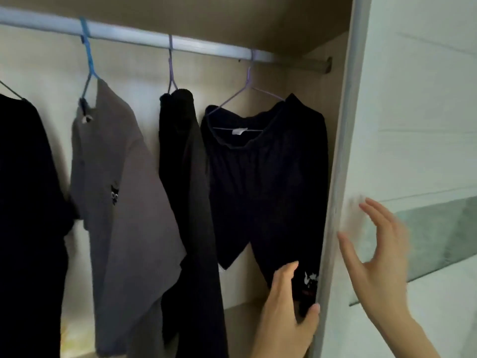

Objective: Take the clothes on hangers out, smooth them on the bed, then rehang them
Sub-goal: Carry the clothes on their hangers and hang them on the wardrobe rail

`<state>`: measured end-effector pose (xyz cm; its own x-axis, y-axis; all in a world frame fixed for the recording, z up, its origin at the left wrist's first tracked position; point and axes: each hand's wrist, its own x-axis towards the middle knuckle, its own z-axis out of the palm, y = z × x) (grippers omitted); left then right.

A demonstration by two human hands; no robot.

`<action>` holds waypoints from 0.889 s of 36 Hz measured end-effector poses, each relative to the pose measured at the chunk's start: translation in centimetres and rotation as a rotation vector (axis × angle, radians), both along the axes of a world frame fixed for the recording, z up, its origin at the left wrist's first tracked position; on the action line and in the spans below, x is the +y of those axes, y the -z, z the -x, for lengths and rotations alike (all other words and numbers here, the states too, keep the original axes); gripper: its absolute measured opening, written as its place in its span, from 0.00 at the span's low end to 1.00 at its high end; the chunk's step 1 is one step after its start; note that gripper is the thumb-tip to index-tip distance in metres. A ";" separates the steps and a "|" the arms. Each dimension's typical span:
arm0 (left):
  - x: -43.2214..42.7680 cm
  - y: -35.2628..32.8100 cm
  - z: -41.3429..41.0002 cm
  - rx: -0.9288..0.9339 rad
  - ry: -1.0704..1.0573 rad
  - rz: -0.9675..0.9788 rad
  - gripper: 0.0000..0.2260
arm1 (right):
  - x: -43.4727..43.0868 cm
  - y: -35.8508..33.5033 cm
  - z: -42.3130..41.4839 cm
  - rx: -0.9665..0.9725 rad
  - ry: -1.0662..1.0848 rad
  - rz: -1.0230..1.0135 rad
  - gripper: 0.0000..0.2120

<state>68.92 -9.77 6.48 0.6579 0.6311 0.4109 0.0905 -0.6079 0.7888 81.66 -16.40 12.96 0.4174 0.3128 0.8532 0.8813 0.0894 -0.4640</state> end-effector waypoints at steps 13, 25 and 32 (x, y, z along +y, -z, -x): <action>-1.4 3.8 -8.0 -0.250 -0.082 0.368 0.16 | -1.4 4.9 -2.0 0.215 -0.261 0.195 0.38; -1.5 3.3 -5.3 -0.247 -0.078 0.479 0.17 | -1.2 4.7 0.0 0.353 -0.393 0.093 0.35; -0.6 3.5 0.0 -0.253 -0.135 0.555 0.18 | -0.5 5.6 4.1 0.250 -0.454 0.116 0.44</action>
<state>68.96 -10.36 3.00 0.4828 0.8659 0.1305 -0.0928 -0.0975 0.9909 77.56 -16.90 7.40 0.4042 0.5961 0.6937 0.6268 0.3718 -0.6847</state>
